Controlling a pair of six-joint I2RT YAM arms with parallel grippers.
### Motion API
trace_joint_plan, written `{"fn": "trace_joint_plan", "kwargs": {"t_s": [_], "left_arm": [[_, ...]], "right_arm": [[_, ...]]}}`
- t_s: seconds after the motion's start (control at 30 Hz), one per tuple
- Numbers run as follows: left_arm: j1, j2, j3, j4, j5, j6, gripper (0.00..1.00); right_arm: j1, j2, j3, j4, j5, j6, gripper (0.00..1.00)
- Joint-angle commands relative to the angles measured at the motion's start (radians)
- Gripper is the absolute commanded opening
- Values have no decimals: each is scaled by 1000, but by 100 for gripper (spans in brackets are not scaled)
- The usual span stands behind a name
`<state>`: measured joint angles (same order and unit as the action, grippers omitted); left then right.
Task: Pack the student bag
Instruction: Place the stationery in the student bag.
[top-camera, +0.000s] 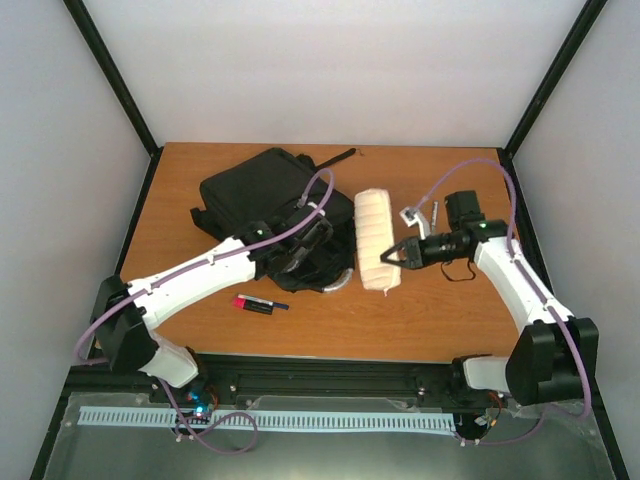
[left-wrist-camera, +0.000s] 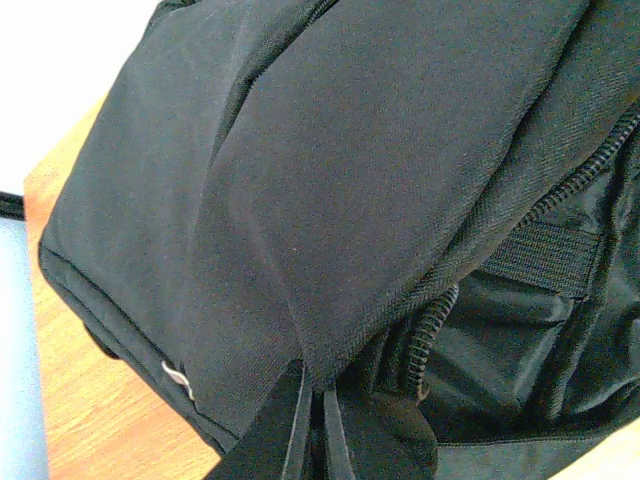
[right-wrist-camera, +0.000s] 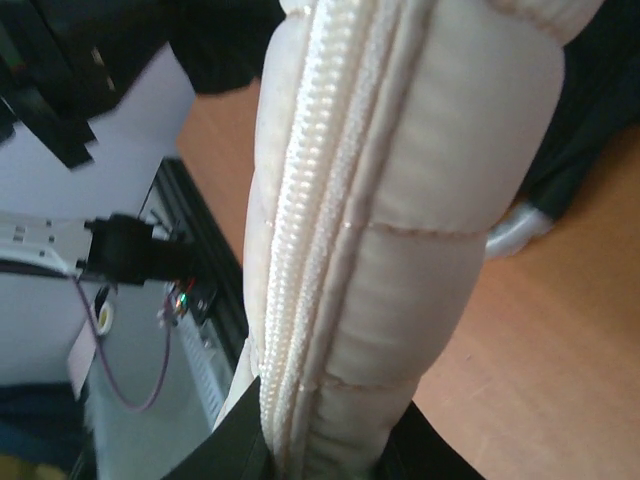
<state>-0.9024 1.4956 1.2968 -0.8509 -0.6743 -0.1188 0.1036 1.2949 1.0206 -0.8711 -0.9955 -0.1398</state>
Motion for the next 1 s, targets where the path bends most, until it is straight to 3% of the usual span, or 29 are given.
{"fn": "trace_joint_plan", "kwargs": {"t_s": [0.0, 0.3, 0.5, 0.7, 0.97], "left_arm": [[35, -94, 1, 142, 73, -28, 1], [85, -189, -27, 186, 122, -4, 1], [93, -246, -94, 257, 145, 35, 1], [98, -283, -140, 313, 177, 54, 1], [106, -290, -159, 329, 153, 73, 1]], "right_arm": [[113, -2, -80, 20, -15, 51, 3], [271, 135, -122, 81, -20, 57, 3], [297, 336, 25, 22, -33, 4, 3], [298, 497, 203, 5, 172, -16, 3], [303, 565, 260, 181, 276, 41, 6]]}}
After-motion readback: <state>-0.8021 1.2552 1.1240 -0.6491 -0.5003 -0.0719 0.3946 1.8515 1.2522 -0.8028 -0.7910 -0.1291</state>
